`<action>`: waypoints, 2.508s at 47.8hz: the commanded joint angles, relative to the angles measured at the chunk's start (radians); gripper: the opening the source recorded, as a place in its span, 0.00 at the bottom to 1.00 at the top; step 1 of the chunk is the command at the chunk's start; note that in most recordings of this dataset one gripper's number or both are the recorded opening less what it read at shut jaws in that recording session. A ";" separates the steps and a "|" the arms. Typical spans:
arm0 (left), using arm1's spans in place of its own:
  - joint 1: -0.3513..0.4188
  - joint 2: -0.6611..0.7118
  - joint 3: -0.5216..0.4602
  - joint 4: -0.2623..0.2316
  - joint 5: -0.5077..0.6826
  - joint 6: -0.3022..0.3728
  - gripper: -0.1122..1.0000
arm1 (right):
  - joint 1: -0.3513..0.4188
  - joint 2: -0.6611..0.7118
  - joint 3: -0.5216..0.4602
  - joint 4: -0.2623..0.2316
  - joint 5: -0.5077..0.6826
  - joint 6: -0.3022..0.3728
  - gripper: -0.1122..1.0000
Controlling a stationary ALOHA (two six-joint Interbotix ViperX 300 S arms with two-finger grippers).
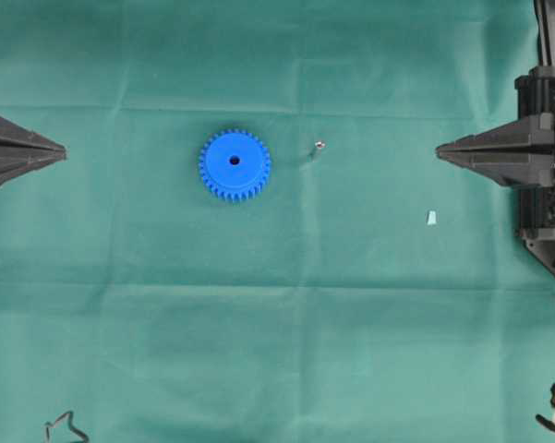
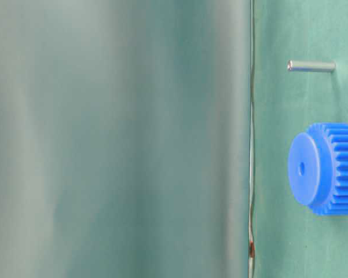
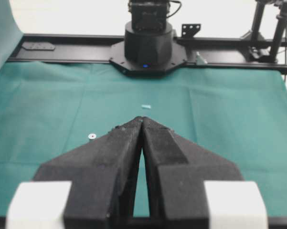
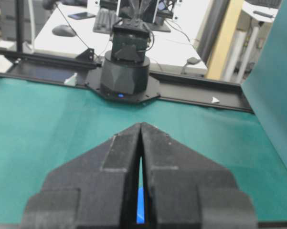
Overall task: Insert the shaft into the center hole of the gear.
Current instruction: 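Open the right gripper at its start position, then move the open right gripper left over the silver shaft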
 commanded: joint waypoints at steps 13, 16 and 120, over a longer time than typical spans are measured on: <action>-0.011 0.003 -0.048 0.012 0.040 -0.005 0.10 | -0.011 0.009 -0.046 0.002 0.089 -0.005 0.12; -0.009 0.003 -0.048 0.014 0.041 -0.006 0.10 | -0.012 0.012 -0.048 0.002 0.089 -0.003 0.12; -0.009 0.011 -0.046 0.014 0.043 -0.005 0.10 | -0.186 0.861 -0.123 0.176 -0.270 0.003 0.91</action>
